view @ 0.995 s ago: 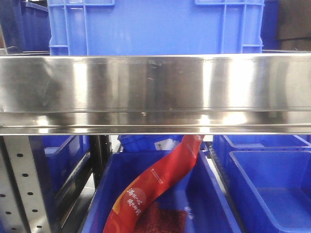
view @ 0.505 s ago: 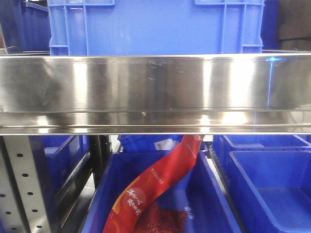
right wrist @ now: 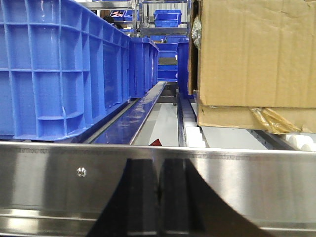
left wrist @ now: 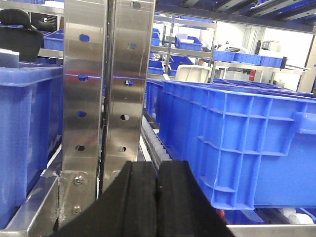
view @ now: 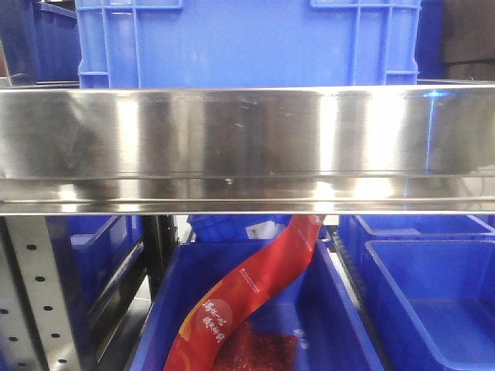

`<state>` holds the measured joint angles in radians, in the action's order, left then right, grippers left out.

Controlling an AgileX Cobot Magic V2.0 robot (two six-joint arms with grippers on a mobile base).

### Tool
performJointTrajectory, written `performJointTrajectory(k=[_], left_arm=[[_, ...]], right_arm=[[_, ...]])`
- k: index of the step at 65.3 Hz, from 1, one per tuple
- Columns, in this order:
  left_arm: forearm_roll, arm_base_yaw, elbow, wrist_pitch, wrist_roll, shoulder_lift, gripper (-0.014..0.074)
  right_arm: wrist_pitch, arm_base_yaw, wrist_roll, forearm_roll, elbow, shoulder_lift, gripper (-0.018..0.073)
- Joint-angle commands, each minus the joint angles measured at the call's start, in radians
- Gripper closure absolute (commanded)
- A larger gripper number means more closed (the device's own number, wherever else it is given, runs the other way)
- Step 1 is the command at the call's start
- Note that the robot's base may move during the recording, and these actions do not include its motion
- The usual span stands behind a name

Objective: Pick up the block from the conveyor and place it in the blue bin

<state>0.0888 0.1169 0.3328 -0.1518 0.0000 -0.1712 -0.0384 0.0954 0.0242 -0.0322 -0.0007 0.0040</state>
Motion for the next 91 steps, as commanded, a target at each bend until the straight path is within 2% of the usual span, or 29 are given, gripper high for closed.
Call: performJointTrajectory(k=[1, 17, 22, 25, 29, 39, 44, 47, 50, 91], left_arm=[[0.006, -0.001, 0.001, 0.02, -0.007, 0.006, 0.0707], [0.004, -0.001, -0.011, 0.022, -0.007, 0.007, 0.0707], [-0.112, -0.012, -0.053, 0.043, -0.007, 0.031, 0.0707], [-0.145, -0.029, -0.087, 0.068, -0.015, 0.056, 0.0707], [-0.145, -0.048, -0.145, 0.081, -0.064, 0.09, 0.0707], [-0.145, -0.065, -0.277, 0.106, -0.064, 0.171, 0.0707], [-0.116, -0.065, -0.333, 0.152, -0.064, 0.171, 0.0707], [-0.089, -0.065, -0.333, 0.21, -0.064, 0.171, 0.0707], [-0.067, -0.065, -0.333, 0.162, -0.064, 0.171, 0.0707], [-0.067, -0.065, -0.333, 0.17, -0.064, 0.171, 0.0707]], right_arm=[[0.017, -0.006, 0.003, 0.007, 0.001, -0.004, 0.0721], [0.017, -0.006, 0.003, 0.007, 0.001, -0.004, 0.0721], [0.017, -0.006, 0.003, 0.007, 0.001, -0.004, 0.0721], [0.017, -0.006, 0.003, 0.007, 0.001, -0.004, 0.0721], [0.017, -0.006, 0.003, 0.007, 0.001, -0.004, 0.0721], [0.017, -0.006, 0.003, 0.007, 0.001, -0.004, 0.0721], [0.017, -0.006, 0.003, 0.007, 0.001, -0.004, 0.0721], [0.017, -0.006, 0.003, 0.007, 0.001, -0.004, 0.0721], [0.017, -0.006, 0.003, 0.007, 0.001, -0.004, 0.0721], [0.017, -0.006, 0.003, 0.007, 0.001, -0.004, 0.0721]])
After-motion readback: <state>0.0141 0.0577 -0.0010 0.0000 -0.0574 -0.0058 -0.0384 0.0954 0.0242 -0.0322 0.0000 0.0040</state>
